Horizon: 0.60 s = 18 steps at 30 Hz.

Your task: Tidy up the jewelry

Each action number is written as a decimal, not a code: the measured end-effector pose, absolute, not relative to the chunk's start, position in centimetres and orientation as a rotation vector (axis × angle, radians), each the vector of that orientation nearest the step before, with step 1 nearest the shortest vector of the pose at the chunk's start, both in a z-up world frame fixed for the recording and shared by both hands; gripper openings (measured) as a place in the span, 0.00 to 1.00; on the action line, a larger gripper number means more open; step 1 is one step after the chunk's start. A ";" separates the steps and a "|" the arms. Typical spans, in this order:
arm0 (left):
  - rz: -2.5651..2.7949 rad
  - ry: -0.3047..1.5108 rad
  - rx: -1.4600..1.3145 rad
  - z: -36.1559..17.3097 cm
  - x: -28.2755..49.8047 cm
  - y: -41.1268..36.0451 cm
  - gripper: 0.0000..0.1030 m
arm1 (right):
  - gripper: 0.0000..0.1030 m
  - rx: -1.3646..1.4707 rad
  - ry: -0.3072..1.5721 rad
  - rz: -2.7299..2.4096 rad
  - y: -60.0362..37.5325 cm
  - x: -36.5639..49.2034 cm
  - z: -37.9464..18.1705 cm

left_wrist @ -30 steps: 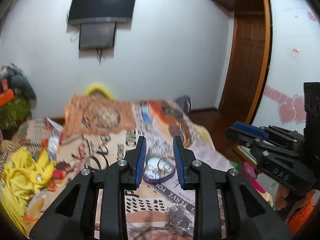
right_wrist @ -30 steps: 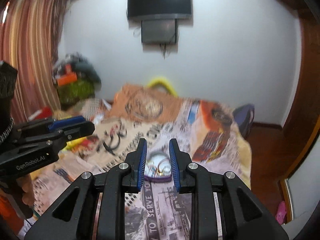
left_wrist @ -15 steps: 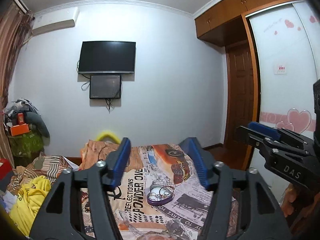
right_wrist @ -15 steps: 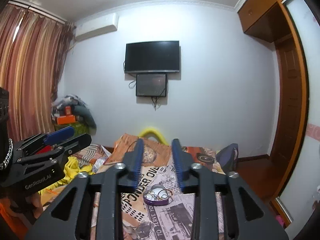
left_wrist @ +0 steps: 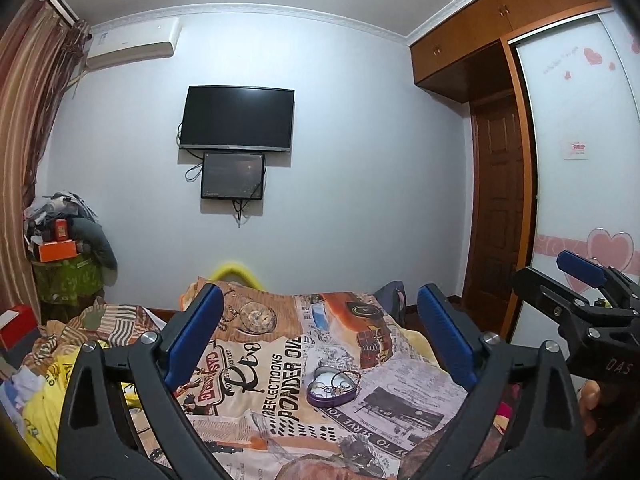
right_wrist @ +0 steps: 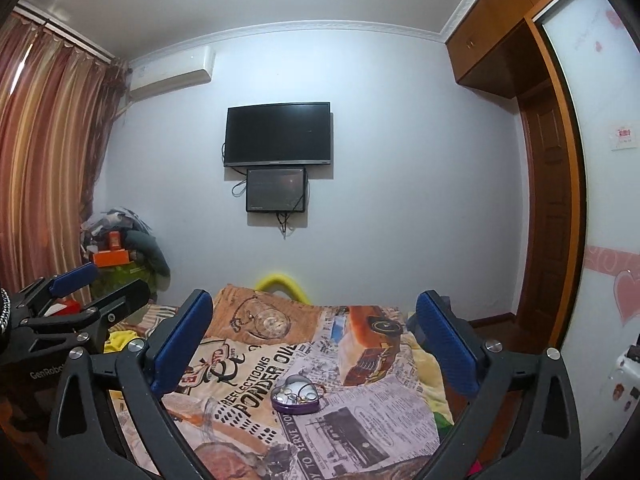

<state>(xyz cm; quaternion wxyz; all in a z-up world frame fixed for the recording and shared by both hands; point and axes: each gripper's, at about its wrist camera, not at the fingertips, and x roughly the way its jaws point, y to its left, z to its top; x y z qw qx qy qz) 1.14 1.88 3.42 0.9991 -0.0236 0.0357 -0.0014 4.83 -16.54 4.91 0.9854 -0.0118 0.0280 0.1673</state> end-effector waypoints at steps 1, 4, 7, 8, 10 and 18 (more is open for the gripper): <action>0.001 0.072 -0.047 3.3 1.1 1.9 0.95 | 0.98 -0.025 0.059 0.335 -16.5 4.8 4.9; -0.002 0.078 -0.046 3.0 1.0 1.7 0.95 | 0.98 -0.024 0.066 0.334 -17.2 4.2 4.4; -0.006 0.082 -0.043 2.9 0.9 1.6 0.96 | 0.98 -0.023 0.068 0.334 -17.4 4.0 4.3; -0.006 0.084 -0.042 2.8 0.9 1.6 0.96 | 0.98 -0.024 0.069 0.332 -17.4 4.0 4.4; -0.009 0.086 -0.041 2.8 0.9 1.6 0.96 | 0.98 -0.023 0.069 0.332 -17.3 4.0 4.5; -0.022 0.091 -0.045 2.9 0.9 1.7 0.97 | 0.98 -0.028 0.071 0.329 -17.3 3.9 4.7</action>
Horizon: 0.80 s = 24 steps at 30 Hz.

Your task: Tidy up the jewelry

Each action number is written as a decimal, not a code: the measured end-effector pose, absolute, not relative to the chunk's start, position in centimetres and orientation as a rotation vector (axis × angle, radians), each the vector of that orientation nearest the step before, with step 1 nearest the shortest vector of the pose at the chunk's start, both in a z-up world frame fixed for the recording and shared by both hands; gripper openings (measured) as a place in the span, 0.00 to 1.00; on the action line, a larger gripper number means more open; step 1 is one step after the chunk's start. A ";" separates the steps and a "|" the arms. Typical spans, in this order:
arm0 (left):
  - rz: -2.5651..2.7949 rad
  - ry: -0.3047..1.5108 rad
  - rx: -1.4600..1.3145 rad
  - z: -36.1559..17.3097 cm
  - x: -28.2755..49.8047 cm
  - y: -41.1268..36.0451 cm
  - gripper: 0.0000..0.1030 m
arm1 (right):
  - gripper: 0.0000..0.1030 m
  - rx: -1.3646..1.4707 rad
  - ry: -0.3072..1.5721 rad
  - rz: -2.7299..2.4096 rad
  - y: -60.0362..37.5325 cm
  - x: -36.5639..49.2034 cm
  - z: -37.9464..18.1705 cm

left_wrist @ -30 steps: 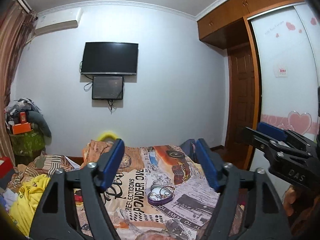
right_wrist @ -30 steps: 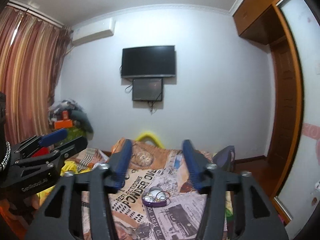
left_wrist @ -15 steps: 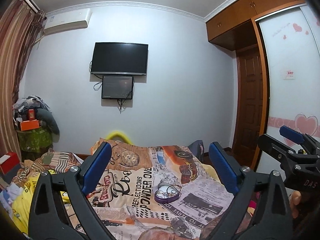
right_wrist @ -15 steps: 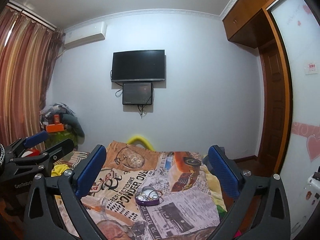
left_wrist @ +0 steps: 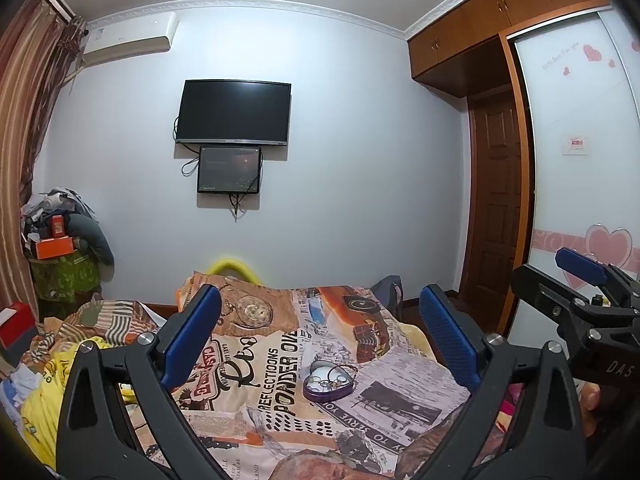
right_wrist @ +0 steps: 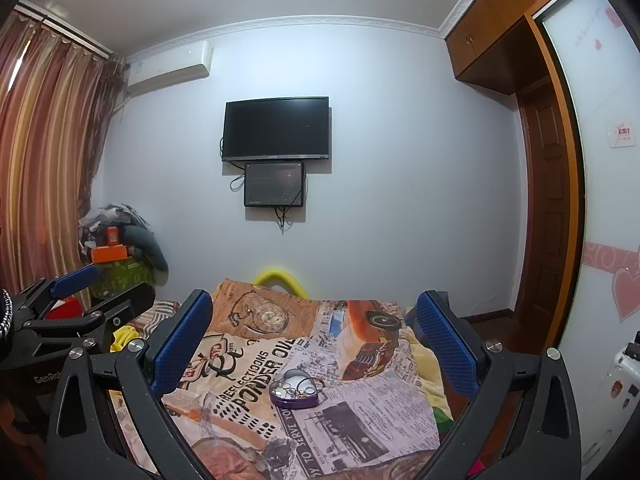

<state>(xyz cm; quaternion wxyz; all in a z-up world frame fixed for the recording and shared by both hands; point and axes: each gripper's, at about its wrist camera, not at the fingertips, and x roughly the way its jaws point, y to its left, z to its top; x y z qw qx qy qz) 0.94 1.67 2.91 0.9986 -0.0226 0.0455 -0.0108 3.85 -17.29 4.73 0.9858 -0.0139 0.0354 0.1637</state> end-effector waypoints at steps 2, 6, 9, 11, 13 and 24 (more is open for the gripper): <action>-0.022 0.091 -0.043 2.9 0.9 1.6 0.97 | 0.98 -0.027 0.071 0.331 -17.3 3.9 4.7; -0.024 0.093 -0.045 3.0 0.9 1.6 0.98 | 0.98 -0.022 0.075 0.332 -17.3 3.8 4.7; -0.026 0.095 -0.046 3.1 0.9 1.5 0.98 | 0.98 -0.021 0.076 0.332 -17.4 3.7 4.7; -0.027 0.096 -0.046 3.1 0.9 1.4 0.98 | 0.98 -0.019 0.078 0.331 -17.4 3.8 4.8; -0.027 0.097 -0.046 3.1 1.0 1.4 0.99 | 0.98 -0.016 0.080 0.331 -17.5 3.8 4.8; -0.028 0.107 -0.051 3.0 1.2 1.3 0.99 | 0.98 -0.013 0.088 0.329 -17.7 3.9 4.8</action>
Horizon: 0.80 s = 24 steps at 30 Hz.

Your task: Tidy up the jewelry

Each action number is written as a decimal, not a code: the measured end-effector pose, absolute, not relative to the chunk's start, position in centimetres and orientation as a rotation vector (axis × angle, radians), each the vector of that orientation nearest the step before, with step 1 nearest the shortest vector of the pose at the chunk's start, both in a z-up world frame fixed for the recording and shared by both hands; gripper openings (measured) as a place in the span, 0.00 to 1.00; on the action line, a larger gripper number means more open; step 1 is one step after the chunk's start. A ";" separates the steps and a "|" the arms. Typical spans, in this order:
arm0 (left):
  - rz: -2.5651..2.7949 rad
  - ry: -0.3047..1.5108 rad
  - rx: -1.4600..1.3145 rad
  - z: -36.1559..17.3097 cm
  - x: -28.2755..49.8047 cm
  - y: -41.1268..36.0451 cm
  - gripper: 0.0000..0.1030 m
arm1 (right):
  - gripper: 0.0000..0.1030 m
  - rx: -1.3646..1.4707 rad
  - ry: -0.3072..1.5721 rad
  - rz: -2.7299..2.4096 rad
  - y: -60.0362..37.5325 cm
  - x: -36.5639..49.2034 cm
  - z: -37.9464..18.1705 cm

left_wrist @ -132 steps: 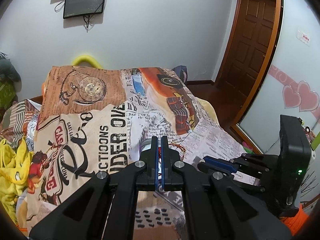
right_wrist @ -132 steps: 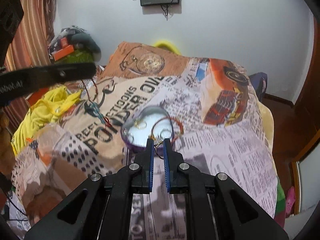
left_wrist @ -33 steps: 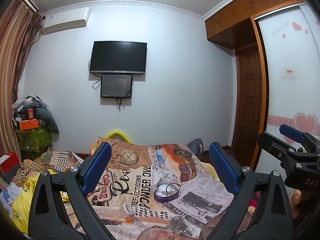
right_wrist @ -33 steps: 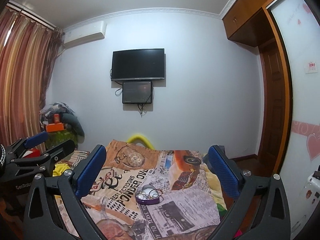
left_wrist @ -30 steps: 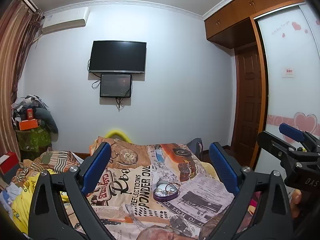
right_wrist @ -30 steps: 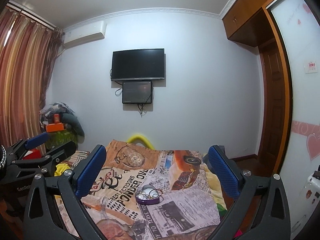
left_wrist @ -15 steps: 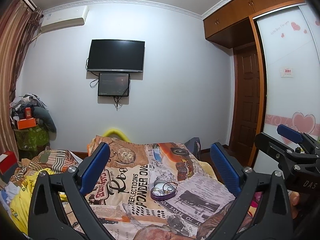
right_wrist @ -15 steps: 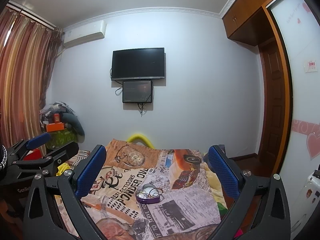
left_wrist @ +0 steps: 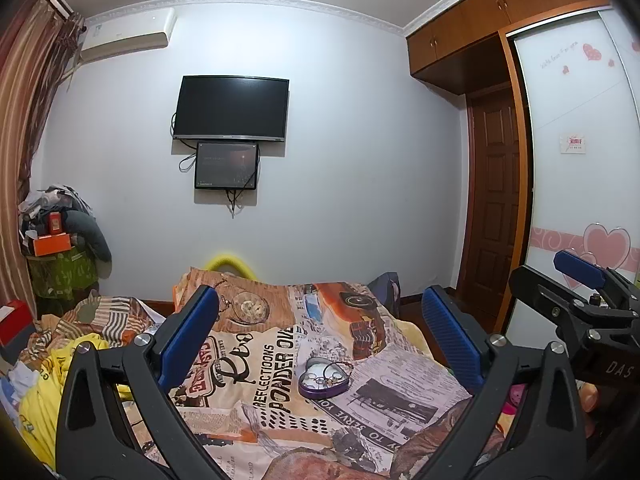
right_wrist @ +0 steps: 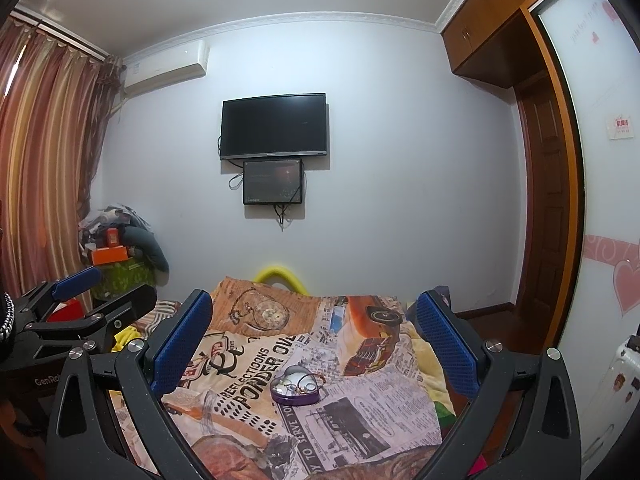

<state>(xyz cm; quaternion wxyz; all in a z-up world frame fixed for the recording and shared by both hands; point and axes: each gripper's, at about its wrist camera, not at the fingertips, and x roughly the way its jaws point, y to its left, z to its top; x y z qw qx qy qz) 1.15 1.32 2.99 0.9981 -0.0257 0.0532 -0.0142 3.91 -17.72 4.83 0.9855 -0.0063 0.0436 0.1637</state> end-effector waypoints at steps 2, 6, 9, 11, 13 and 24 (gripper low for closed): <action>-0.031 0.106 -0.052 3.0 1.2 1.4 0.99 | 0.98 -0.011 0.091 0.329 -17.8 3.9 4.9; -0.034 0.103 -0.051 2.8 1.2 1.3 0.99 | 0.98 -0.013 0.091 0.328 -17.8 3.9 4.9; -0.038 0.105 -0.049 2.8 1.2 1.2 0.99 | 0.98 -0.011 0.093 0.328 -17.8 3.9 4.9; -0.043 0.105 -0.049 2.7 1.2 1.2 0.99 | 0.98 -0.012 0.096 0.329 -17.7 3.9 4.8; -0.048 0.106 -0.051 2.7 1.2 1.2 0.99 | 0.98 -0.013 0.099 0.327 -17.7 3.9 4.8; -0.065 0.127 -0.068 2.5 1.5 1.6 0.99 | 0.98 -0.010 0.111 0.323 -17.8 4.0 4.7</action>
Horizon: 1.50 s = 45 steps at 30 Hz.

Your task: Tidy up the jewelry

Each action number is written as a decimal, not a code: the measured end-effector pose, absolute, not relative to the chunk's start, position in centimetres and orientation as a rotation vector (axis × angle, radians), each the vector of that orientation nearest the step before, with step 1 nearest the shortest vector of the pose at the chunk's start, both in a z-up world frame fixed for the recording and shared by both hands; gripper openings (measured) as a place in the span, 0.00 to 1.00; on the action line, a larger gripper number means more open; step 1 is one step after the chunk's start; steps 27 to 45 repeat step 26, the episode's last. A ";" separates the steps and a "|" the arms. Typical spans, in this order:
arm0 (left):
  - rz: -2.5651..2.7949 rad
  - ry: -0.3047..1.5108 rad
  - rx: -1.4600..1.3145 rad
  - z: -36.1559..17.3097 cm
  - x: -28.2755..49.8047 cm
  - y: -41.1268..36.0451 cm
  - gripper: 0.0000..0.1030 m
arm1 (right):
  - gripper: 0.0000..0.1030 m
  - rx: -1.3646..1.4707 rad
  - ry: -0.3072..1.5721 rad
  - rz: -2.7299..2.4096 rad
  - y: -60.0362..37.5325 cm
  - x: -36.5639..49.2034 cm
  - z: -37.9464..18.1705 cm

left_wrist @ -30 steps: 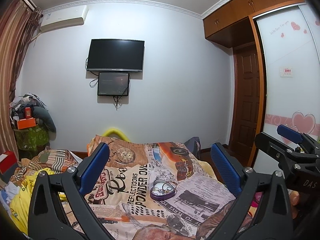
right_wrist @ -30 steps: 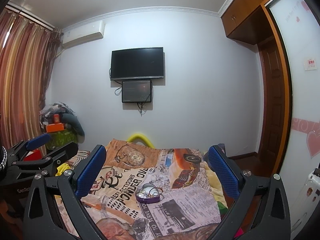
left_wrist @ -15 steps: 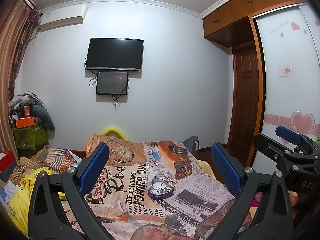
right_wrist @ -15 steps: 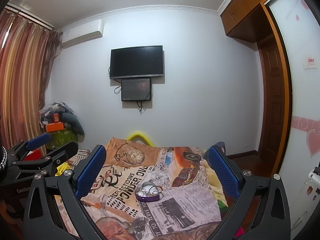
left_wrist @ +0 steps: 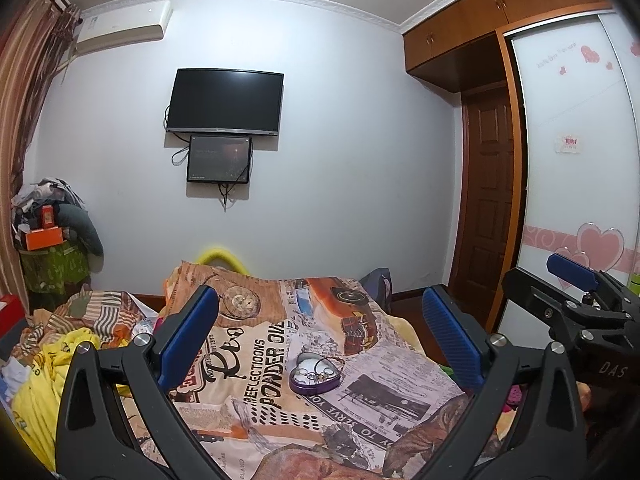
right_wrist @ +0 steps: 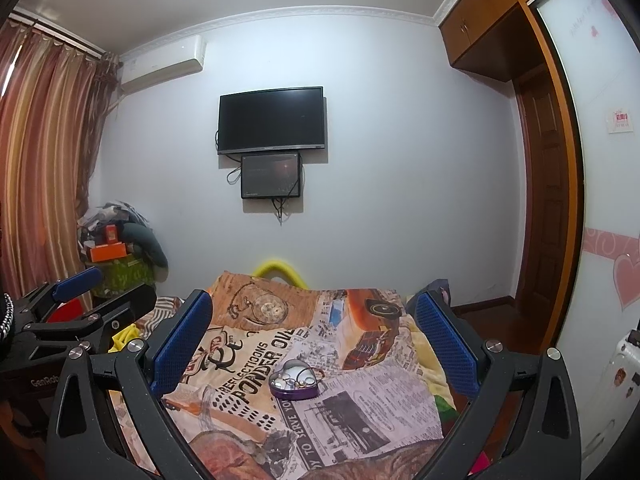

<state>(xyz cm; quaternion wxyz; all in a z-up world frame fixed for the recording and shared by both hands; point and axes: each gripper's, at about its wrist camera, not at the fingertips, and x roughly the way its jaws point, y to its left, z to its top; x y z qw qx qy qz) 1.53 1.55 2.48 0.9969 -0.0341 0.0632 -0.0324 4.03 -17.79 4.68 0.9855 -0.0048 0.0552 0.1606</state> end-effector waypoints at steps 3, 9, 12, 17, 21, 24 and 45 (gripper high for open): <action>-0.071 0.134 -0.076 2.4 1.7 1.7 0.99 | 0.98 -0.009 0.111 0.323 -17.8 4.0 4.7; -0.079 0.142 -0.078 2.3 1.8 1.7 0.99 | 0.98 -0.008 0.116 0.321 -17.7 4.2 4.7; -0.084 0.143 -0.079 2.3 1.8 1.7 0.99 | 0.98 -0.011 0.119 0.320 -17.7 4.2 4.6; -0.076 0.143 -0.081 2.2 1.9 1.6 0.99 | 0.98 -0.010 0.125 0.319 -17.6 4.4 4.5; -0.078 0.144 -0.078 2.2 2.0 1.7 0.99 | 0.98 -0.008 0.128 0.319 -17.6 4.4 4.5; -0.080 0.143 -0.072 2.1 2.1 1.6 0.99 | 0.98 -0.008 0.128 0.320 -17.6 4.4 4.5; -0.079 0.146 -0.069 2.0 2.2 1.5 0.99 | 0.98 -0.009 0.129 0.320 -17.6 4.4 4.4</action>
